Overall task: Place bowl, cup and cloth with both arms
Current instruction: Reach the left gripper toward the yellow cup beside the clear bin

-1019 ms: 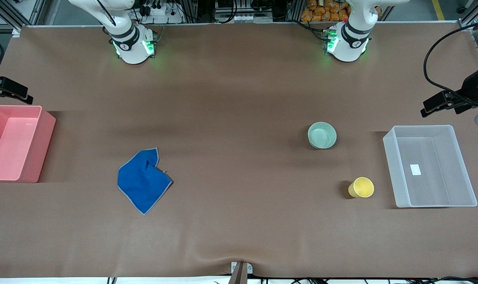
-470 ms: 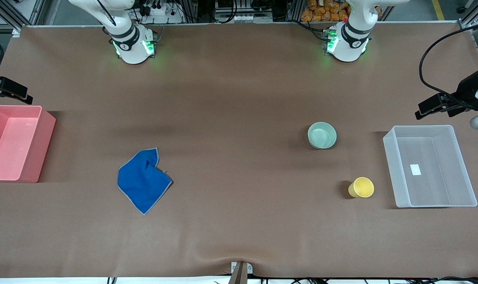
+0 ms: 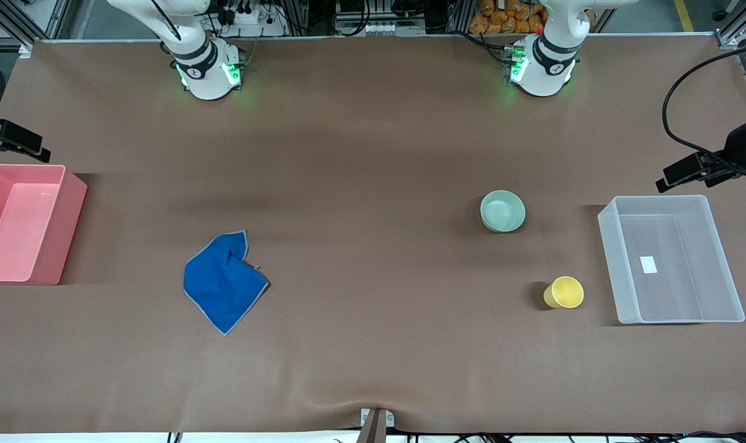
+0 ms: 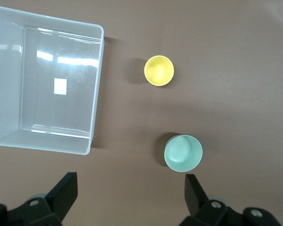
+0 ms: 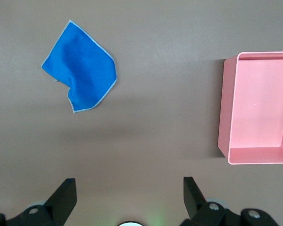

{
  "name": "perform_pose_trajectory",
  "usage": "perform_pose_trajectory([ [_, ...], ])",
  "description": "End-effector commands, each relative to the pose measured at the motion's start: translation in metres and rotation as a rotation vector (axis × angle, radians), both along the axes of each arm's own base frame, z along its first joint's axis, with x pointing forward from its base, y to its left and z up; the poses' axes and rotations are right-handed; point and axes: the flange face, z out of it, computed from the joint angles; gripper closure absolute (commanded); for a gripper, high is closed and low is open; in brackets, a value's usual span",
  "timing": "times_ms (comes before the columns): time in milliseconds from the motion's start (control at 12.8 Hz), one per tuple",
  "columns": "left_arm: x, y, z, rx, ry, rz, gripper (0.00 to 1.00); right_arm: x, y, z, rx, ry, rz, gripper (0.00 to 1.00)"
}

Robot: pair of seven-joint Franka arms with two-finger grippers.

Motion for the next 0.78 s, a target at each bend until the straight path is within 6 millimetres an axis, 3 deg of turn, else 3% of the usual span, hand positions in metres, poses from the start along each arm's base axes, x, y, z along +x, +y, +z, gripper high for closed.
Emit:
perform_pose_trajectory([
  [0, 0.014, -0.006, -0.012, 0.042, 0.002, -0.033, 0.00, -0.009, -0.004, 0.003, 0.008, -0.001, -0.014, 0.00],
  [313, 0.032, -0.006, -0.045, 0.045, 0.022, -0.033, 0.00, -0.008, -0.004, 0.004, 0.008, -0.004, -0.014, 0.00],
  [705, 0.062, 0.001, -0.073, 0.053, 0.006, -0.020, 0.00, -0.008, -0.005, 0.003, 0.008, -0.001, -0.015, 0.00],
])
